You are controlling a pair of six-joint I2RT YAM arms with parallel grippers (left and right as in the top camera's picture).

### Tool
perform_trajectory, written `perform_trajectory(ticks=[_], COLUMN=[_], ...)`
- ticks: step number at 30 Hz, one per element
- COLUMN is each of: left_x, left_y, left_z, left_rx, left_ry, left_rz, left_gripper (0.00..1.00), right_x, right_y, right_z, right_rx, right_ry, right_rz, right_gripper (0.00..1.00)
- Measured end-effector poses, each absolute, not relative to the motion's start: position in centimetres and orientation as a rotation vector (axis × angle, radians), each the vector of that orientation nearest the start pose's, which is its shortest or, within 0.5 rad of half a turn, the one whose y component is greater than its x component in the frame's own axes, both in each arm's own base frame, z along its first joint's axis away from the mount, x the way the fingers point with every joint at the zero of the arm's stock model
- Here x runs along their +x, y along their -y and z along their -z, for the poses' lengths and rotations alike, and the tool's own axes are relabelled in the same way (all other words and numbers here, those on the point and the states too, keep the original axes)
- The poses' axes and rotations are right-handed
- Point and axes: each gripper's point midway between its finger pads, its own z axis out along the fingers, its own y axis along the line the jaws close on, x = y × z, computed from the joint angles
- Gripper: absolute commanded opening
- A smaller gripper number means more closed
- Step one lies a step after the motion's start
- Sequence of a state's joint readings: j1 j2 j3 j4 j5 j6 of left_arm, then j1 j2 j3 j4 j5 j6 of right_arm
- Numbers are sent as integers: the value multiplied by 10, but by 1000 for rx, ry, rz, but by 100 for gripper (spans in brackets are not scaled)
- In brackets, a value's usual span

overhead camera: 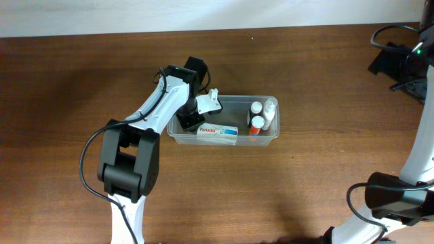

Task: Pack container
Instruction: 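Lower the jar further to the container floor at the left end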

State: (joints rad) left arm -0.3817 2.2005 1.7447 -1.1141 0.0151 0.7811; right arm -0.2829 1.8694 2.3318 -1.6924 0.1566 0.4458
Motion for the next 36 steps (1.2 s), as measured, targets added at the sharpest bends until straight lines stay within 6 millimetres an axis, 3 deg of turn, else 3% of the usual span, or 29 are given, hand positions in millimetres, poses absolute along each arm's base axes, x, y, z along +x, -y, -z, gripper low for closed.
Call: perform_trajectory(ticks=[22,36], left_x=[377,391], left_y=[164,169], left_z=[-28,-27], left_rx=[1737,1709], left_ry=[-2649,-2600], left_rz=[120,89], left_gripper=[30,29], right_x=[349,349], right_y=[129,129], right_z=[-299,-299], right_rx=[1027,1027], right_ry=[-2588,-2589], right_rz=[179,179], right_gripper=[98,98])
